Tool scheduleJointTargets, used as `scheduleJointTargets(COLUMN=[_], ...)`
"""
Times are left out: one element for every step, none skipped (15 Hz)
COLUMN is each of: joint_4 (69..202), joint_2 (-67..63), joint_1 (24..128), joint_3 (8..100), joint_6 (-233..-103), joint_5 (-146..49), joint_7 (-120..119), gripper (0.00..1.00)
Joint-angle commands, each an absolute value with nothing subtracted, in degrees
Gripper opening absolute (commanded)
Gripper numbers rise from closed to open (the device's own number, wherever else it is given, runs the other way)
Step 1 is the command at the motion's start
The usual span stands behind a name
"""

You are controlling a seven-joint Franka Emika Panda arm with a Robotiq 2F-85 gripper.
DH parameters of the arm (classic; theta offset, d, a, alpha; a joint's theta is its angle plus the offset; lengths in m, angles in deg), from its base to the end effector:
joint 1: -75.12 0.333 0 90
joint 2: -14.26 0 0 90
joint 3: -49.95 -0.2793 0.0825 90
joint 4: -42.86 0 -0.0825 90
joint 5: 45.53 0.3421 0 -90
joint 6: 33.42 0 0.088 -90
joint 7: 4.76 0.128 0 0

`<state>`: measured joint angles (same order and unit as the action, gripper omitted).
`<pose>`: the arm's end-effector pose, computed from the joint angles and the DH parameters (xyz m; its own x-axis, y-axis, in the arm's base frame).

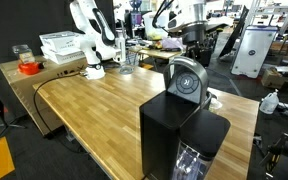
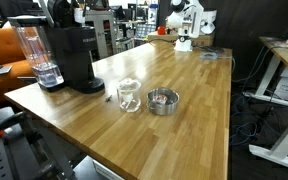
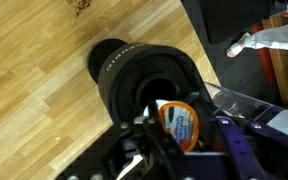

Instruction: Pick the lid on the table, put it on the jar, then put one cup in the pot and another cup inside the coffee maker

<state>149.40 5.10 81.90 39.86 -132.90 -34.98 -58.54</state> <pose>0.4918 0.1680 0.3776 0.3805 0.9247 -0.0103 0.8684 -0.3611 -0.3398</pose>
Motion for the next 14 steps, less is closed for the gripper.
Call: scheduleJointTargets(joint_4=[150.56, 150.71, 151.05, 151.48, 152.0, 152.47, 152.95, 153.32, 153.58, 153.63, 153.4, 153.23, 153.0, 152.74], joint_2=[6.54, 6.45, 6.34, 6.29, 6.23, 6.2, 6.18, 6.14, 6.08, 6.0, 5.88, 5.68, 5.47, 5.24], joint_1=[81.4, 81.37, 81.35, 81.34, 81.31, 81.31, 81.28, 81.27, 81.24, 81.23, 81.25, 81.28, 81.33, 81.37], joint_3=[39.98, 39.99, 39.98, 39.99, 39.99, 40.0, 40.01, 40.01, 40.02, 40.01, 39.99, 39.95, 39.92, 39.87], joint_6=[-131.67, -131.56, -131.54, -131.62, -131.71, -131.72, -131.73, -131.75, -131.76, -131.79, -131.78, -131.73, -131.65, -131.55], joint_5=[-33.87, -33.72, -33.49, -33.41, -33.2, -33.18, -33.09, -33.07, -33.01, -32.88, -32.73, -32.69, -32.65, -32.59], joint_7=[-60.0, -59.99, -59.99, -59.87, -59.86, -59.76, -59.72, -59.67, -59.69, -59.68, -59.74, -59.8, -59.83, -59.92], gripper=[0.15, 0.15, 0.15, 0.15, 0.15, 0.15, 0.15, 0.15, 0.15, 0.15, 0.15, 0.15, 0.15, 0.15])
